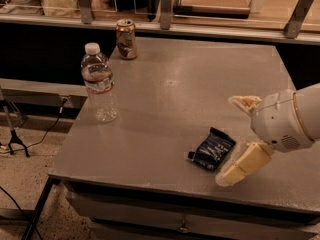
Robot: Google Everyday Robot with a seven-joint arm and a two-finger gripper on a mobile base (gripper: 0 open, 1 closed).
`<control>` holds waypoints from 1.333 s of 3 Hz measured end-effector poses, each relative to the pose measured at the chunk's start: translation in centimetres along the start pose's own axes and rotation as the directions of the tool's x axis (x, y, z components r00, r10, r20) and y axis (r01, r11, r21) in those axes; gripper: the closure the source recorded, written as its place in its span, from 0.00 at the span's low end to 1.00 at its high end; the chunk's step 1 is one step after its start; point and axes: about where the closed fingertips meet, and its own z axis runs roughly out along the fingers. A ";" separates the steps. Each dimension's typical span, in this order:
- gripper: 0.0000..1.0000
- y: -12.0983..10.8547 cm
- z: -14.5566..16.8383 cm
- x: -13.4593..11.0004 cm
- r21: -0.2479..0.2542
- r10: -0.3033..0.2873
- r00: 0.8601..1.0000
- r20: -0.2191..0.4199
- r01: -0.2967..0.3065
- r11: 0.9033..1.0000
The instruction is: Move rxbar blueberry near water bottle
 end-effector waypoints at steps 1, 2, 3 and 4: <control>0.00 -0.6 0.7 1.1 0.013 0.050 0.999 -0.018 -0.050 0.999; 0.00 -1.3 3.0 3.3 0.073 0.109 0.993 -0.037 -0.107 0.992; 0.00 -1.5 3.0 3.3 0.079 0.109 0.993 -0.035 -0.106 0.991; 0.00 -0.8 3.3 2.9 0.062 0.107 0.993 -0.058 -0.103 0.993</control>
Offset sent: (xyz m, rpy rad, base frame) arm 0.0260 -0.0179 -0.0529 -0.0255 0.0789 -0.1650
